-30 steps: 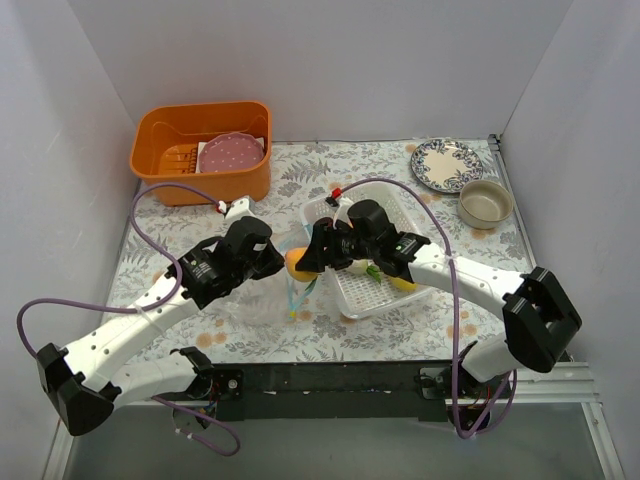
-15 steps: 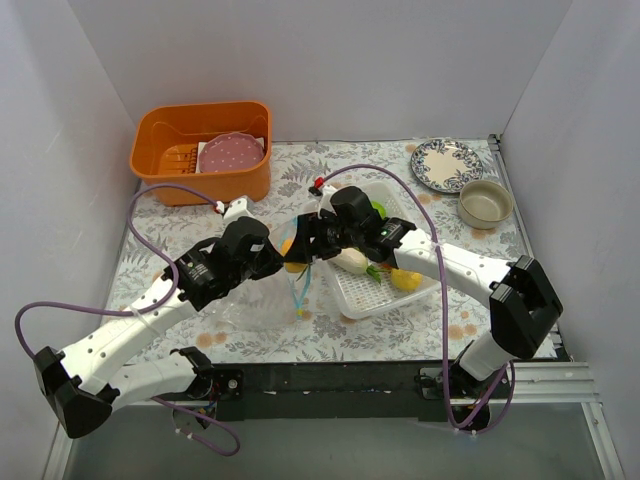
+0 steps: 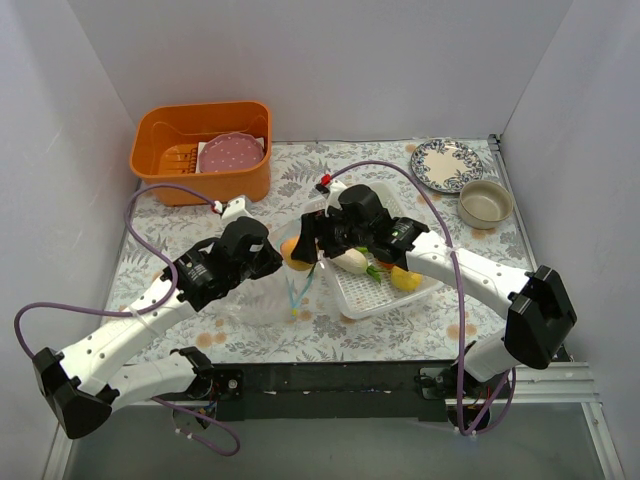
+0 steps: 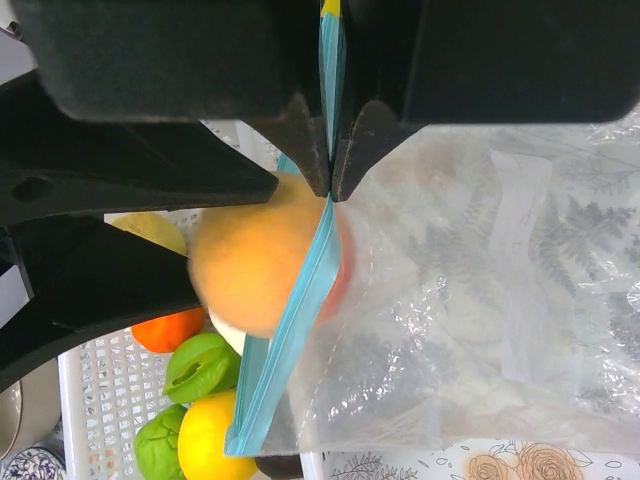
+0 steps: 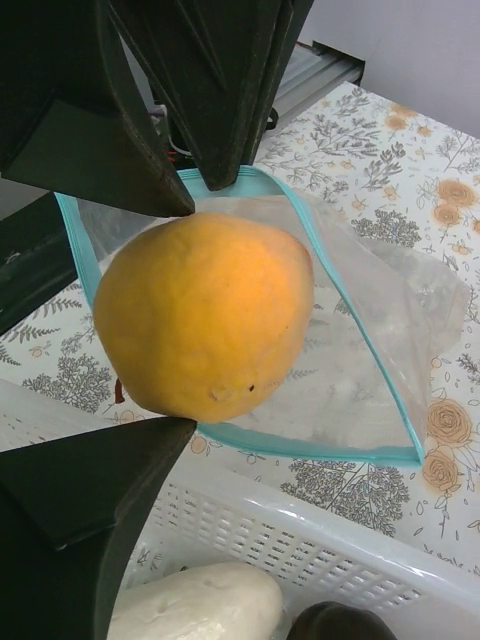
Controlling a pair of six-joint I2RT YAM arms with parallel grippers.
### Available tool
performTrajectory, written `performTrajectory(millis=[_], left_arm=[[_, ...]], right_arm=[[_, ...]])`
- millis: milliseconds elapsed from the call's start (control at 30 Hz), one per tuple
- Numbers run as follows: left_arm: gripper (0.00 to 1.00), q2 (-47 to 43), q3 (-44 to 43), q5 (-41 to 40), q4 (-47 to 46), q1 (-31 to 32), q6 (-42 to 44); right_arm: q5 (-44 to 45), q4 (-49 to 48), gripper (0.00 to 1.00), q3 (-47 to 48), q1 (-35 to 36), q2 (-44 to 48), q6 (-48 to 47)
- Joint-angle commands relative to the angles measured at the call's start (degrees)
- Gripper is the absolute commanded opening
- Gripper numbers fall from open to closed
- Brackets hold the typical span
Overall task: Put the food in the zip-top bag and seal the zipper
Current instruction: Place the fake fruit in the zipper food storage bag.
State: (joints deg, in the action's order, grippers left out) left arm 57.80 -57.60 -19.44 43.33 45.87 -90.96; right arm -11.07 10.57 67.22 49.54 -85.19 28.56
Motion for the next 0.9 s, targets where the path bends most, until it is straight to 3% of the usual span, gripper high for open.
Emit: performTrajectory(millis=[0,333,567,700,867], left_arm=[[0.02,-2.0,-2.1,-1.7,0.4,0.1,-0.4],[0.02,-1.8,-2.2,-1.3,-0.4,0.1,-0.6],[0.01,-2.4,-2.5,-5.2,2.3,0.1,-1.4],[0.00,-5.0,-5.1,-12.0,6.0,0.1,-1.6],[0.00,-5.9,-10.5,-15.0,8.9,0.1,0.2]], right_arm=[[-0.7,-0.5,0.90,0.7,0.1,0.9,-1.1],[-1.4,-2.4,0.88,0.8,0.1,1.2,0.0],[13.1,3.6,0.91,-3.5,-0.8,10.6,-0.2],[21.1,11.2,0.94,-6.6,-6.2,15.2,0.4],[25.2,19.7,0.95,-8.5,-11.0,18.8,-1.7]])
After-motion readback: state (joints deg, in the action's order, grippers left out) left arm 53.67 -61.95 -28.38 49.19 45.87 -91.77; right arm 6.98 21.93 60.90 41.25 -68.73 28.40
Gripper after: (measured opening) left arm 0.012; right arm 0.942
